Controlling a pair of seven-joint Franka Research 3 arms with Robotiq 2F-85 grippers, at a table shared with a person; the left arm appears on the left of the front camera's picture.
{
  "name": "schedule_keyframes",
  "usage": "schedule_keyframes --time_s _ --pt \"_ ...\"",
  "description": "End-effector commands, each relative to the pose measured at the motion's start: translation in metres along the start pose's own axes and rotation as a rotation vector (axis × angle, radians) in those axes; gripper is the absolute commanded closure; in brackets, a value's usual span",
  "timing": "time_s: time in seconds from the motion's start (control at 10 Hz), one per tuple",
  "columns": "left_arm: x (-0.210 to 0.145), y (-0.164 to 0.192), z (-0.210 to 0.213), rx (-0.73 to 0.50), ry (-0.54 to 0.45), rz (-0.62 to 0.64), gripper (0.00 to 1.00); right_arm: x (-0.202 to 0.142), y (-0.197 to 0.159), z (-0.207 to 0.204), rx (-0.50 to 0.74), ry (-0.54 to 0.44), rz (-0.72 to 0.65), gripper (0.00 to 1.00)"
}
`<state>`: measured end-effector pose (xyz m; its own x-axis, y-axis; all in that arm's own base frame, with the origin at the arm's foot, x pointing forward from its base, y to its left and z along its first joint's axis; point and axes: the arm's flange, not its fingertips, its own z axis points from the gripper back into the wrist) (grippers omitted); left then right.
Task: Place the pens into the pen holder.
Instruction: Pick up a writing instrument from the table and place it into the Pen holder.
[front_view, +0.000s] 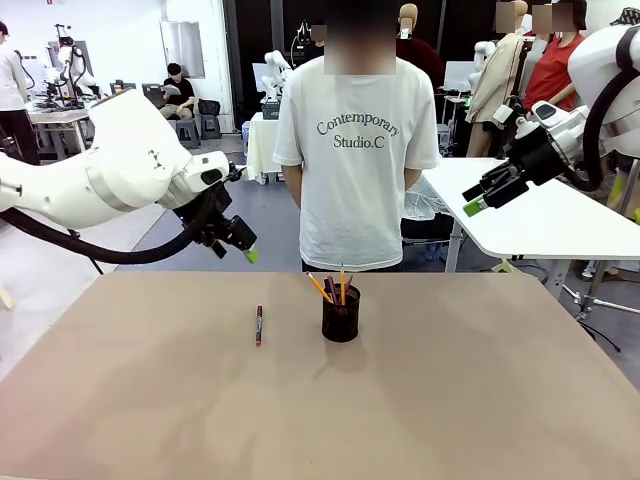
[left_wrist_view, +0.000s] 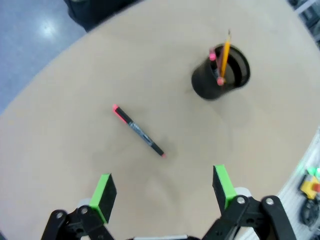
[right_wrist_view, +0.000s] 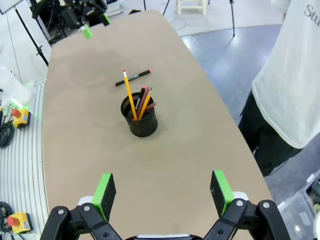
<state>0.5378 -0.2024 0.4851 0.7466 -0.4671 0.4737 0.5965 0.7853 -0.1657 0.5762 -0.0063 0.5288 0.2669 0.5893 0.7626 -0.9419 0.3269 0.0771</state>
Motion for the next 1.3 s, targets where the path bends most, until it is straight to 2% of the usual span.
schedule_keyframes --time_s 0.0,0.4,0.6,0.7,0.8,1.0,1.2 --pt "-0.009 -0.002 0.002 -0.023 0.047 0.023 0.0 0.004 -0.002 0.0 -0.009 -0.004 0.004 0.0" --pt "-0.004 -0.002 -0.004 -0.016 0.029 0.007 0.0 0.004 -0.002 0.0 -0.009 -0.004 0.004 0.0" --pt "0.034 -0.023 -0.031 0.039 0.178 0.204 0.0 0.004 -0.002 0.0 -0.009 -0.004 0.004 0.0" --pt "0.043 -0.027 -0.048 -0.002 0.248 0.263 0.0 0.004 -0.002 0.0 -0.009 -0.004 0.004 0.0" --pt "0.053 -0.027 -0.067 0.017 0.257 0.278 0.0 0.004 -0.002 0.0 -0.009 -0.004 0.004 0.0" --pt "0.055 -0.013 -0.092 0.086 0.291 0.423 0.0 0.004 -0.002 0.0 -0.009 -0.004 0.004 0.0" --pt "0.046 -0.003 -0.12 0.238 0.283 0.444 0.0 0.004 -0.002 0.0 -0.009 -0.004 0.004 0.0"
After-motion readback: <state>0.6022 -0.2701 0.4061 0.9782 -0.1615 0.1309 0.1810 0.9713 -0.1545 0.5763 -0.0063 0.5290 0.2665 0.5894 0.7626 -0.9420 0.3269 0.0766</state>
